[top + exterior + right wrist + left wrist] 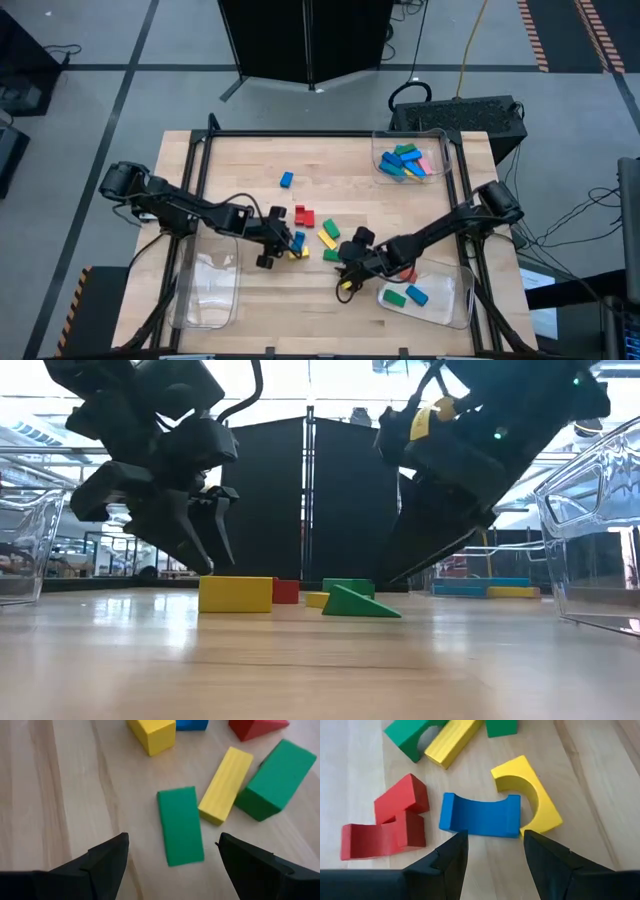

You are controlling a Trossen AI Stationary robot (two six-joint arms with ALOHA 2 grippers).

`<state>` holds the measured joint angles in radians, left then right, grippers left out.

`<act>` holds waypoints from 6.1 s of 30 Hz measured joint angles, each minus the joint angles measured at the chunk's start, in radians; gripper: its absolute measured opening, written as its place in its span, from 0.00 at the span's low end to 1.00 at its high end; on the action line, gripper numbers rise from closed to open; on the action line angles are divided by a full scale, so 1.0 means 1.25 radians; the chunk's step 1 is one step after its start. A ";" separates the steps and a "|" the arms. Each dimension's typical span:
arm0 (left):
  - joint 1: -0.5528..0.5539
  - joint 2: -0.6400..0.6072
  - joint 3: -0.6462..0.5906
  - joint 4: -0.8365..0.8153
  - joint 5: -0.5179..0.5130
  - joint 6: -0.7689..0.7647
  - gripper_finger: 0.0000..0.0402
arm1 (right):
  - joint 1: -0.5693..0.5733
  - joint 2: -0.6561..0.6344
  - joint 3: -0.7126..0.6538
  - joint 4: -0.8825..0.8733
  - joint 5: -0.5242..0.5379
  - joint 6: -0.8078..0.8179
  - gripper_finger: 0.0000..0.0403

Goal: Sort blocks by size
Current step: Put the green triangle block into the bottom right transparent bin, then put the green arch block into the bottom left transparent bin

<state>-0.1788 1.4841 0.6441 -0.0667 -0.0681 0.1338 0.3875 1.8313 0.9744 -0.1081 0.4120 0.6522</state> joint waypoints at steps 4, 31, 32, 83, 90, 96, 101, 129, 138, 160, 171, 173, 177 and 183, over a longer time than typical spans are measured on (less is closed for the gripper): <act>0.002 0.000 0.000 0.006 0.000 0.002 0.48 | -0.018 0.000 -0.009 0.025 -0.004 -0.026 0.75; 0.002 0.000 0.000 0.003 0.000 -0.004 0.48 | -0.062 0.110 0.098 -0.061 -0.100 -0.072 0.66; 0.002 0.000 0.000 0.004 0.000 -0.004 0.48 | -0.063 0.110 0.103 -0.070 -0.102 -0.070 0.63; 0.001 0.001 0.000 0.029 -0.001 -0.013 0.48 | 0.301 -0.360 0.042 -0.688 -0.158 0.633 0.29; 0.001 0.001 0.000 0.035 -0.001 -0.013 0.48 | 0.341 -0.273 0.033 -0.689 -0.227 0.669 0.29; 0.001 0.001 0.000 0.041 -0.001 -0.013 0.48 | 0.341 -0.212 0.033 -0.660 -0.284 0.647 0.29; 0.001 0.001 0.000 0.041 -0.001 -0.013 0.48 | 0.336 -0.196 0.033 -0.622 -0.287 0.626 0.30; 0.001 0.001 0.000 0.037 -0.001 0.026 0.48 | 0.288 -0.205 0.150 -0.691 -0.138 0.484 0.56; 0.003 0.000 0.000 0.013 -0.118 -0.026 0.48 | 0.226 -0.205 0.314 -0.788 0.107 0.322 0.56; 0.165 0.034 0.000 0.095 0.016 0.113 0.48 | 0.009 -0.205 0.295 -0.663 0.132 0.090 0.56; 0.186 0.130 0.000 0.173 0.033 0.108 0.42 | 0.009 -0.205 0.295 -0.657 0.150 0.092 0.56; 0.186 0.130 0.000 0.175 0.033 0.107 0.38 | 0.008 -0.205 0.295 -0.656 0.151 0.092 0.56; 0.185 0.130 0.000 0.174 0.033 0.106 0.30 | 0.002 -0.205 0.295 -0.651 0.153 0.096 0.56; 0.185 0.130 0.000 0.173 0.033 0.087 0.22 | -0.019 -0.195 0.295 -0.621 0.157 0.093 0.56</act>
<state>0.0528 1.6470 0.6437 0.1501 -0.0273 0.2424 0.3634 1.5875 1.3426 -0.8845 0.6083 0.7685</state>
